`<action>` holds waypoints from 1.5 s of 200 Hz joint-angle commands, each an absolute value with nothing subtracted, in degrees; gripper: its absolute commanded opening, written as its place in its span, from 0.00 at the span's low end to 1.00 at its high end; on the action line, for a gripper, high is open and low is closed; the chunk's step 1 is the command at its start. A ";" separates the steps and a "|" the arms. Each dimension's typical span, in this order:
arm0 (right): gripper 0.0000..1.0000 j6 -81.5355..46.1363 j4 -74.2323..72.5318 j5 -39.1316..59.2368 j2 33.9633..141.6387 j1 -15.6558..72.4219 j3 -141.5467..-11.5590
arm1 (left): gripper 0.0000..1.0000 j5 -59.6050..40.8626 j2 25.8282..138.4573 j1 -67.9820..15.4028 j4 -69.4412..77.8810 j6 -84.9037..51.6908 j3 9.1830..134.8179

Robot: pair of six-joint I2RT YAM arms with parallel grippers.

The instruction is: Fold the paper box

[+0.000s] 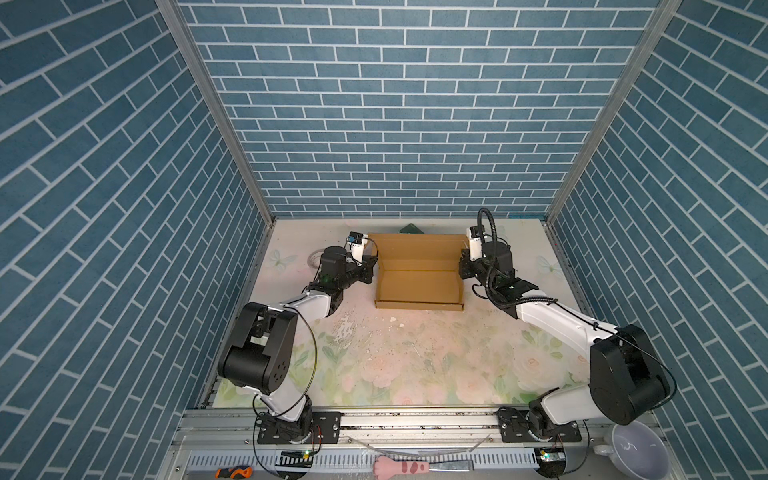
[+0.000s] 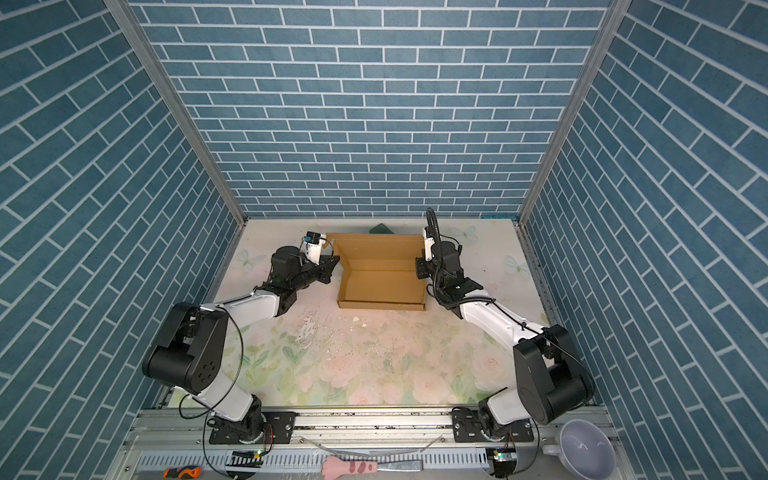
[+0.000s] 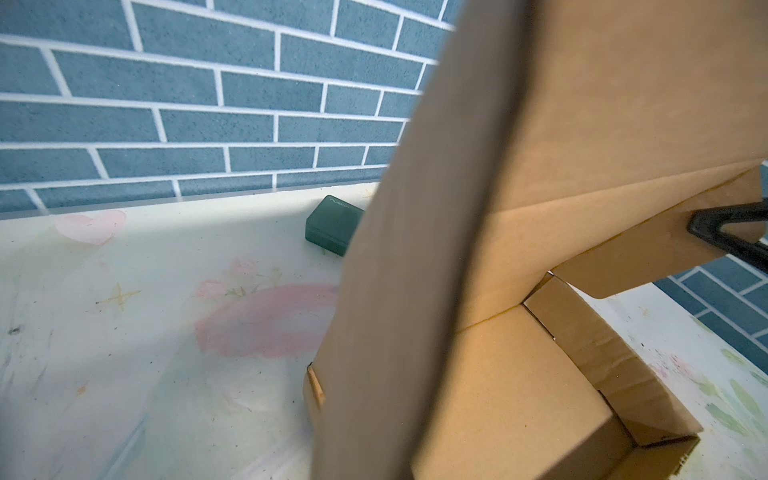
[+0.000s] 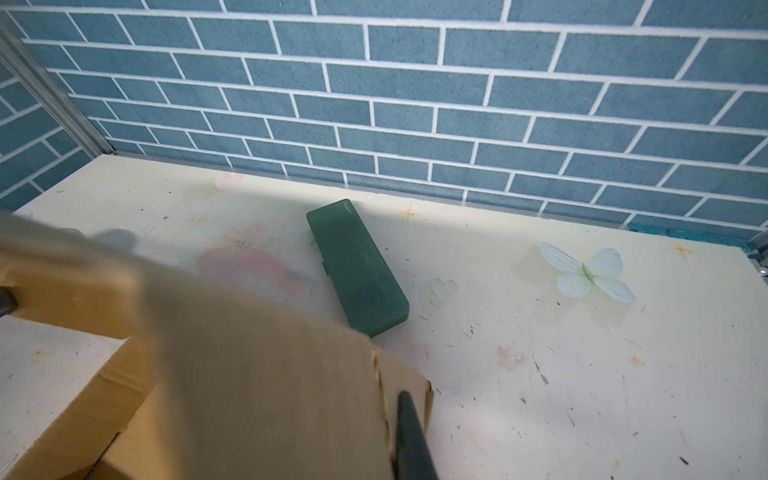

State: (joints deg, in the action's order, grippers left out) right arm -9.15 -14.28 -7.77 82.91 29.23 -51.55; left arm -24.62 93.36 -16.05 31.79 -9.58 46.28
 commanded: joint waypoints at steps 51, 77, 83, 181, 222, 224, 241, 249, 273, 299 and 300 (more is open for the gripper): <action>0.00 -14.92 -20.53 -6.78 80.73 32.35 -42.94 | 0.02 -29.36 91.90 -18.80 31.90 -10.10 41.47; 0.00 -16.57 -20.73 -6.58 80.34 32.52 -41.68 | 0.02 -29.27 92.01 -19.12 32.38 -10.42 40.74; 0.00 -16.81 -20.66 -6.64 80.25 32.52 -41.59 | 0.02 -29.18 92.09 -19.16 32.42 -10.44 40.65; 0.00 -23.91 -21.09 -5.90 81.03 32.70 -46.33 | 0.02 -28.83 92.68 -20.90 34.76 -11.64 38.56; 0.00 -28.05 -22.45 -4.77 83.06 32.71 -48.25 | 0.02 -28.74 93.95 -21.46 35.58 -11.91 38.82; 0.00 -28.33 -22.49 -4.82 83.23 32.70 -48.23 | 0.02 -28.74 94.06 -21.58 35.61 -11.96 38.84; 0.00 -30.03 -23.17 -5.01 84.43 32.91 -47.29 | 0.02 -28.57 94.33 -21.84 35.94 -12.04 38.48; 0.00 -30.32 -23.54 -5.17 84.76 33.14 -46.44 | 0.02 -28.48 94.36 -21.88 36.21 -12.13 38.08; 0.00 -30.11 -24.71 -6.45 84.30 33.57 -42.44 | 0.02 -28.30 94.13 -21.90 36.45 -12.13 37.16; 0.00 -28.56 -25.50 -6.09 82.88 33.58 -38.56 | 0.02 -27.78 94.05 -21.94 36.82 -12.06 36.19; 0.00 -28.52 -25.54 -5.99 82.83 33.58 -38.44 | 0.02 -27.73 94.05 -21.91 36.87 -12.05 36.15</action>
